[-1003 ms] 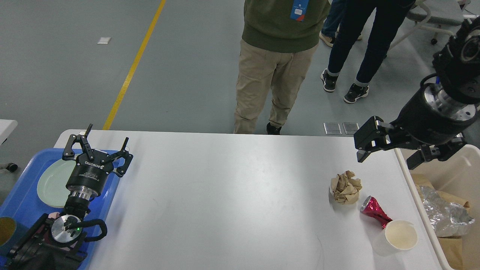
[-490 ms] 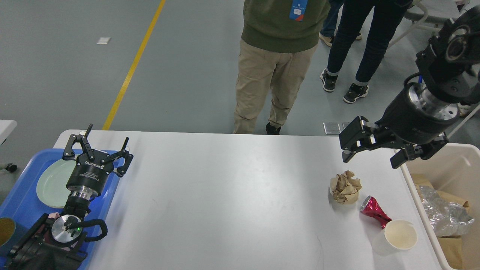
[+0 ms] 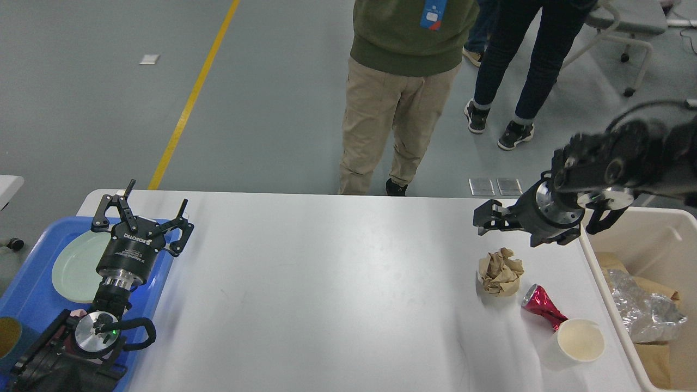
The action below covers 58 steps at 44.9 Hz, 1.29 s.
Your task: Tidy desktop
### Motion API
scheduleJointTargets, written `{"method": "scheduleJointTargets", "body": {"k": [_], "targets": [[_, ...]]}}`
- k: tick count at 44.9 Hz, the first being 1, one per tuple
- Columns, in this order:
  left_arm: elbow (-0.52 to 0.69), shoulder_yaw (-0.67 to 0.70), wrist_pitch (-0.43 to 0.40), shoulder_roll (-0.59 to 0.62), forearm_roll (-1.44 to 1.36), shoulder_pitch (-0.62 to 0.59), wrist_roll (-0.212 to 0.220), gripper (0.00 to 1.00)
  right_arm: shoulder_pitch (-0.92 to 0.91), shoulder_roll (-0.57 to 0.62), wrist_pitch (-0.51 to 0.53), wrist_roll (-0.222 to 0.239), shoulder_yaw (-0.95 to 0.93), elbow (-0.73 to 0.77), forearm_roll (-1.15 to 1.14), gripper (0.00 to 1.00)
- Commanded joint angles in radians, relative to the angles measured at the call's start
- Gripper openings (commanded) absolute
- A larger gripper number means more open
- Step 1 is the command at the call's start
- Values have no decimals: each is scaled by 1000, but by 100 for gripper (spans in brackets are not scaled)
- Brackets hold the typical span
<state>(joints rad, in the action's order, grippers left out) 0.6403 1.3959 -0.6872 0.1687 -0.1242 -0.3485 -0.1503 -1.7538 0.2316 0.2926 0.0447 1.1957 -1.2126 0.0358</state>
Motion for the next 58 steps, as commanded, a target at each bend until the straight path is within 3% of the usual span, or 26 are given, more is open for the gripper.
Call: {"method": "scheduleJointTargets", "body": {"k": [1, 7, 17, 41, 47, 58], "targets": [[-1, 0, 0, 0, 0, 2, 0, 96, 229, -40, -39, 0, -15, 217, -2, 100], [-1, 2, 0, 0, 0, 2, 0, 96, 381, -86, -41, 1, -22, 427, -1, 100], [-1, 0, 0, 0, 0, 0, 0, 96, 525, -129, -75, 6, -53, 576, -14, 100], [-1, 0, 0, 0, 0, 0, 0, 96, 588, -153, -92, 6, -74, 591, -54, 100], [-1, 0, 0, 0, 0, 0, 0, 96, 588, -160, -90, 6, -79, 584, -51, 80], [-1, 0, 0, 0, 0, 0, 0, 96, 603, -184, -89, 9, -79, 591, -39, 14]]}}
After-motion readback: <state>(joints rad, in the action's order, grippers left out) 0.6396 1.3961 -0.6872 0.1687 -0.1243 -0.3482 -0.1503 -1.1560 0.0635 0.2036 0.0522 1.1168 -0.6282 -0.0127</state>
